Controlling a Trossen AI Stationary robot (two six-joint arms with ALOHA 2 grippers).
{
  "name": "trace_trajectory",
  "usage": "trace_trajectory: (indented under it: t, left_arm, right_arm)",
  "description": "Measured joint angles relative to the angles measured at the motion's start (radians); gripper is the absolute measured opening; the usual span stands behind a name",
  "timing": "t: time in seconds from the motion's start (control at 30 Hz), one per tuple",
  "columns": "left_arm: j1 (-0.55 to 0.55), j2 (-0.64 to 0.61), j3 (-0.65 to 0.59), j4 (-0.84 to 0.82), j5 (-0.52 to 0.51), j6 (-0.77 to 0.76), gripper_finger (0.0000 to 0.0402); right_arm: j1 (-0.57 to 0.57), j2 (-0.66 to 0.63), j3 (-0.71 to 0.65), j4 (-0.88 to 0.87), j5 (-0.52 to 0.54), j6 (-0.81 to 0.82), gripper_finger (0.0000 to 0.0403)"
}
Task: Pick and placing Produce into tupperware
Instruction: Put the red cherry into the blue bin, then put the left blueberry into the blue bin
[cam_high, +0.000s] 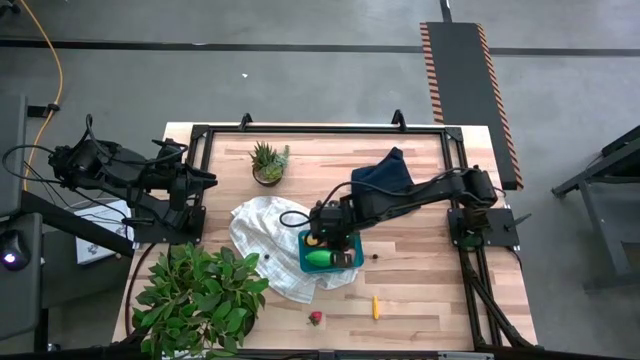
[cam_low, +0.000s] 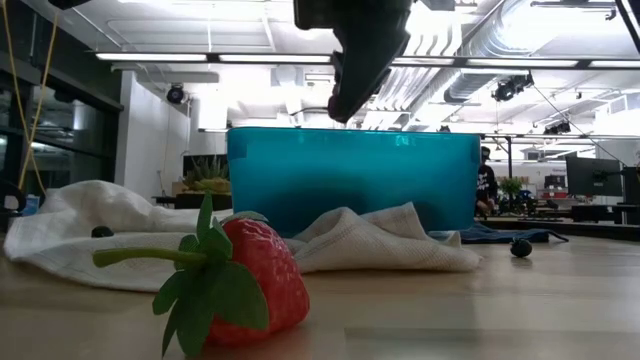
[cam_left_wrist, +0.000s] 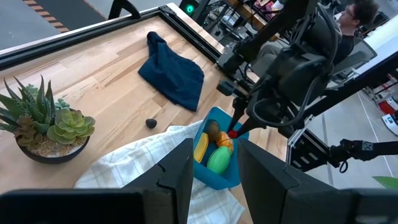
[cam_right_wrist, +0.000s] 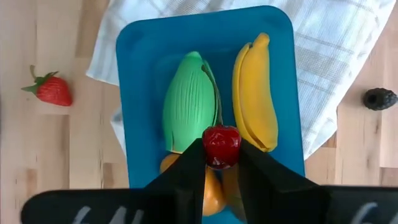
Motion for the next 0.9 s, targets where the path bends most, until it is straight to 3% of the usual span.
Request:
trace_trajectory:
  t: [0.2, 0.47, 0.63, 0.9]
  left_arm:
    - [0.000, 0.000, 0.000, 0.000, 0.000, 0.000, 0.0111]
    - [0.000, 0.000, 0.000, 0.000, 0.000, 0.000, 0.0111]
    - [0.000, 0.000, 0.000, -0.001, 0.003, 0.003, 0.0111]
    - [0.000, 0.005, 0.000, -0.002, 0.085, 0.114, 0.0111]
  right_arm:
    - [-0.005, 0.009, 0.000, 0.001, 0.014, 0.004, 0.0064]
    - [-0.008, 0.018, -0.001, -0.013, 0.028, 0.023, 0.0121]
    - [-0.009, 0.018, -0.001, 0.000, 0.045, 0.031, 0.0132]
    - [-0.033, -0.025, -0.001, 0.183, 0.125, 0.081, 0.0133]
